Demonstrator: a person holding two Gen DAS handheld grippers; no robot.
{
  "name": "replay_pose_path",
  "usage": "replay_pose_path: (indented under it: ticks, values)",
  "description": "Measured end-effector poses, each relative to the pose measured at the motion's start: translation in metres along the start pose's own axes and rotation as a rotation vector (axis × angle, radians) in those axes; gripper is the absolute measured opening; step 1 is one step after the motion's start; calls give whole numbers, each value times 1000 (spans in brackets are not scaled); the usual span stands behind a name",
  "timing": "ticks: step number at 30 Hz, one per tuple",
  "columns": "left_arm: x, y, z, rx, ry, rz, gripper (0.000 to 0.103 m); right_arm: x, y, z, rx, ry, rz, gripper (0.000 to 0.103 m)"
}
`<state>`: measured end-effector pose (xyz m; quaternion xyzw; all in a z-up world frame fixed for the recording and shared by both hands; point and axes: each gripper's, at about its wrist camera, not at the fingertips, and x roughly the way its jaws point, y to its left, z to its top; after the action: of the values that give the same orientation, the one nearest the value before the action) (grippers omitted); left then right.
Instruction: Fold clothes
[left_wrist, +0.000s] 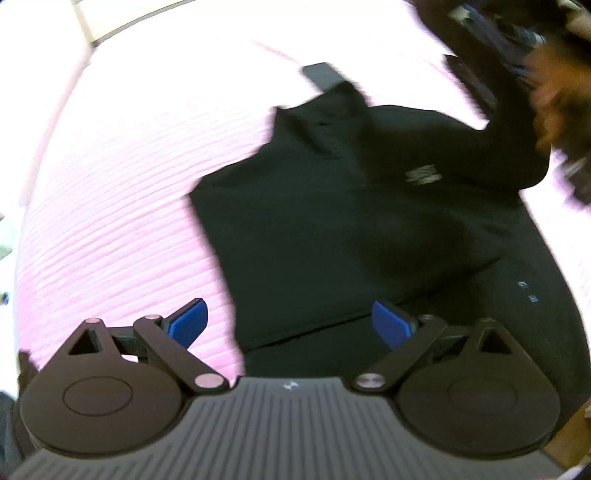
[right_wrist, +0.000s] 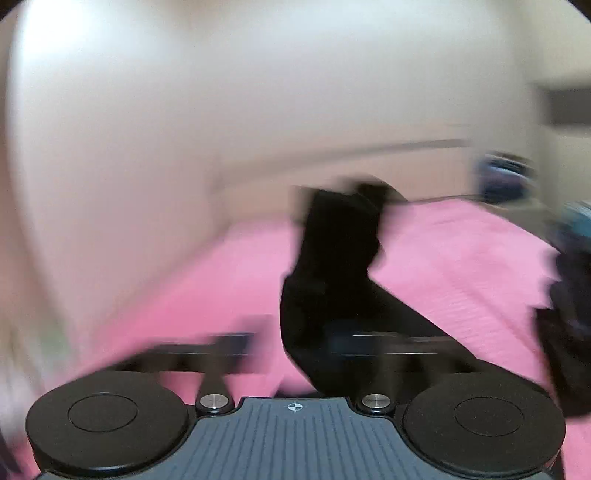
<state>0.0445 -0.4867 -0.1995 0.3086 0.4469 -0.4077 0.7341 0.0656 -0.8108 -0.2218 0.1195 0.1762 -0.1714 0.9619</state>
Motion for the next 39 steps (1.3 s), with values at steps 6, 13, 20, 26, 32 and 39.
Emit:
replay_pose_path:
  ticks: [6,13,20,26,32,39]
  values:
    - [-3,68,-29,-62,16,30,93,28,55,-75,-25,249,57,99]
    - [19,84,-27,-25,7,-7,82,-15,-17,-129,109,447,-188,99]
    - [54,48,23,101,-60,-43,82,-46,-130,-126,152,486,-457,99]
    - [75,5,53,167,-67,-62,82,-36,-183,-139,68,562,-455,99]
    - [84,-52,58,240,-29,-95,83,-43,-222,-145,76,538,-472,94]
    - [92,-103,56,311,6,-158,83,-74,-246,-142,223,528,-475,94]
